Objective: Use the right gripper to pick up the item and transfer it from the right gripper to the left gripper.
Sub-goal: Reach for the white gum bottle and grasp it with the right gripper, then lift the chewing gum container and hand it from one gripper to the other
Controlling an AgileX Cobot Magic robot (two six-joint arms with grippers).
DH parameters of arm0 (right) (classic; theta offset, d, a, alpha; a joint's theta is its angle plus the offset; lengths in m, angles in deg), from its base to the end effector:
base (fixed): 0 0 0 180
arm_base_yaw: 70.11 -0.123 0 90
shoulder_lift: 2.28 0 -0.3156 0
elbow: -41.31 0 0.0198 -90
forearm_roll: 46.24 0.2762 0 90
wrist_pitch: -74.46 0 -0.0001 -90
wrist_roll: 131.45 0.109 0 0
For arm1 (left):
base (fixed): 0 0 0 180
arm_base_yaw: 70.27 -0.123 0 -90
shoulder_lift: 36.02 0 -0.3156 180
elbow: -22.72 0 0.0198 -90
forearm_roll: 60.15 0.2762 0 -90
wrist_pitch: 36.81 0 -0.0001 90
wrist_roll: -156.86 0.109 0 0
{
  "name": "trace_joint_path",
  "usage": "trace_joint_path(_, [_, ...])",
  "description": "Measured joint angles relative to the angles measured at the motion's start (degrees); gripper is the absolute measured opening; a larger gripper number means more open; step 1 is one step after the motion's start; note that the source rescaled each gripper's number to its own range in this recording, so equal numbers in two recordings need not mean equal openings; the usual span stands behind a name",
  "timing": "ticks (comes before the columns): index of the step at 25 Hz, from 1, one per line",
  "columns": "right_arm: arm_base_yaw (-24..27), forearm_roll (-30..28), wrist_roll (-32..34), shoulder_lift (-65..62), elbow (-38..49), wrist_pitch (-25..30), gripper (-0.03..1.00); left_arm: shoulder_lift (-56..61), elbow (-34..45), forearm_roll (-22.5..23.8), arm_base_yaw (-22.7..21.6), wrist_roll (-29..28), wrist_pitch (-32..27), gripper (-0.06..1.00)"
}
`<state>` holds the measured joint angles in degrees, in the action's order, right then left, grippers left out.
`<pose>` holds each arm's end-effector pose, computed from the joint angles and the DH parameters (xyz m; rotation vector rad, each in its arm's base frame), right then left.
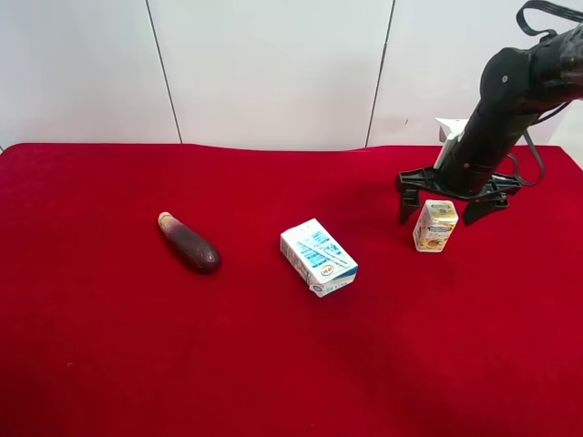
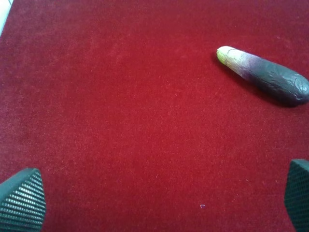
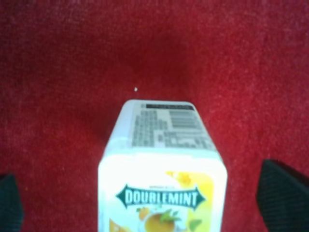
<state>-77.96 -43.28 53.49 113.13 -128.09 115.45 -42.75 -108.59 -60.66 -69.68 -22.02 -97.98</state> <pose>0.3908 0.0576 0.1555 -0.0228 2.9189 0.0926 0.0002 -0.0009 0.2842 0.0309 2.0346 -0.0048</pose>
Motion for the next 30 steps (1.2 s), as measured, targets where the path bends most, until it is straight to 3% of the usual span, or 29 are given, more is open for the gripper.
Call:
trace_joint_path(4, [0.0, 0.0, 1.0, 0.05, 0.0, -0.86, 0.85, 0.0, 0.0, 0.0, 0.0, 0.0, 0.0, 1.0])
trace_joint_path(8, [0.0, 0.0, 2.27, 1.1, 0.0, -1.06, 0.69, 0.0, 0.0, 0.0, 0.0, 0.0, 0.0, 1.0])
trace_joint_path(15, [0.0, 0.0, 2.7, 1.75, 0.0, -1.01, 0.31, 0.0, 0.0, 0.0, 0.0, 0.0, 0.0, 1.0])
trace_joint_path(18, [0.0, -0.07, 2.7, 1.75, 0.0, -1.01, 0.0, 0.0, 0.0, 0.0, 0.0, 0.0, 0.0, 1.0])
trace_joint_path(30, [0.0, 0.0, 2.55, -1.45, 0.0, 0.67, 0.01, 0.0, 0.0, 0.0, 0.0, 0.0, 0.0, 1.0])
